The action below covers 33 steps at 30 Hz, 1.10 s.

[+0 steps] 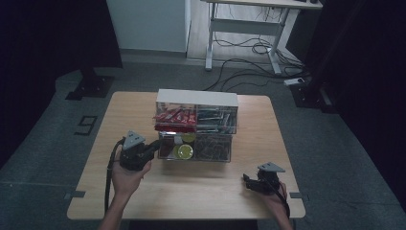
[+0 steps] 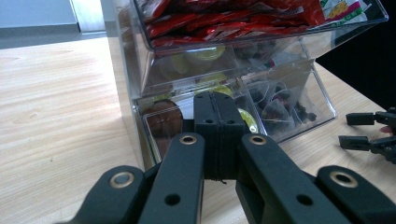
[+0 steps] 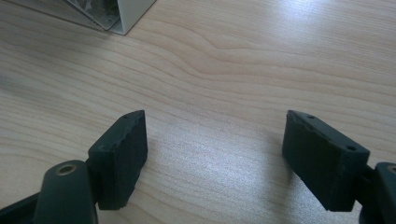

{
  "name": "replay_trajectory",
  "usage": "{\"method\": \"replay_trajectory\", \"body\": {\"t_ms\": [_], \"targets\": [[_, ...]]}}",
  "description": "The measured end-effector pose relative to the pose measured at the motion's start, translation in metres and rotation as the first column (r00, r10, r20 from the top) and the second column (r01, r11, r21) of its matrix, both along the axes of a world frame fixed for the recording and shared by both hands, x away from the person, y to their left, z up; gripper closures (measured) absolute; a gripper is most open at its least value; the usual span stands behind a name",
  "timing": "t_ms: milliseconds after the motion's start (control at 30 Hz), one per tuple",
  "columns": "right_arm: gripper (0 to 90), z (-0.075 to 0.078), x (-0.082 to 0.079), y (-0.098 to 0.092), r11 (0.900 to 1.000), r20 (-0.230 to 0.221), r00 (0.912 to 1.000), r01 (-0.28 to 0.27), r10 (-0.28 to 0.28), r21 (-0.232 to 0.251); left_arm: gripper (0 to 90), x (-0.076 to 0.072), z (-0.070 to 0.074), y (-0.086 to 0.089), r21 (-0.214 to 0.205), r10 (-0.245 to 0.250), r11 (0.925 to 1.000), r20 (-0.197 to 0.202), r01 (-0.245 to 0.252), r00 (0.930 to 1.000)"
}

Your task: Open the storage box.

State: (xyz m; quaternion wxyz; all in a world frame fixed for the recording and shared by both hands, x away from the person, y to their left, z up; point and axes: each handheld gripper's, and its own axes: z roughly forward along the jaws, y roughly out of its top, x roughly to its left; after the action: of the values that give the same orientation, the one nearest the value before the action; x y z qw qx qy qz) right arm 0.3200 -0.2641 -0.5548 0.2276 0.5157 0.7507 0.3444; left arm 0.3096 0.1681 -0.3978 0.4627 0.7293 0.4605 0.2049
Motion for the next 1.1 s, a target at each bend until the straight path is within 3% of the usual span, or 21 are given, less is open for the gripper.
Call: {"method": "replay_trajectory", "body": {"t_ms": [567,1100], "targets": [[22.8,0.0,0.0,0.0,1.0,0.0,1.0,0.0,0.0,0.001,89.8,0.005,0.015,-0.017,-0.02,-0.067,0.9976,0.005,0.067,0.9978],[23.5,0.0,0.0,-0.002,1.0,-0.001,1.0,-0.001,0.001,0.005,89.6,0.013,0.034,-0.026,-0.067,-0.129,0.9893,0.004,0.129,0.9916]]}}
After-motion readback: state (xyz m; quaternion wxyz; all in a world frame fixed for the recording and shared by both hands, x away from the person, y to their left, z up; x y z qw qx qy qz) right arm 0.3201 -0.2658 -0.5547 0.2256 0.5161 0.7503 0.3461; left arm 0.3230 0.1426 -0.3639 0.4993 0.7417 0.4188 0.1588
